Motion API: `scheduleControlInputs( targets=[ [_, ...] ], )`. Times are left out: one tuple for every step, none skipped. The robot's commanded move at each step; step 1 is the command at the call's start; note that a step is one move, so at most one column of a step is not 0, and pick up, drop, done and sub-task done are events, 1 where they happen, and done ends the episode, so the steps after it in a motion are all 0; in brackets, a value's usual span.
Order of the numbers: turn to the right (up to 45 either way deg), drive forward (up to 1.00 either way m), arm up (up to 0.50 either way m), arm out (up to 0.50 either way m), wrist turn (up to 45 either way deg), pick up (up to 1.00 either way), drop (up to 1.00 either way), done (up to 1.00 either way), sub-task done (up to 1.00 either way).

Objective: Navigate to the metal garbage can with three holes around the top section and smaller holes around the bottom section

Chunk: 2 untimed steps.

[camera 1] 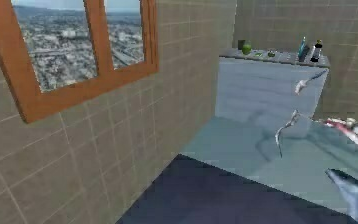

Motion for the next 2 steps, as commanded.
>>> scheduleControlInputs(
  targets=[
    [45.0, 0.0, 0.0, 0.0, 0.0, 0.0, 0.0, 0.0, 0.0],
    [45.0, 0.0, 0.0, 0.0, 0.0, 0.0, 0.0, 0.0, 0.0]
  ],
)
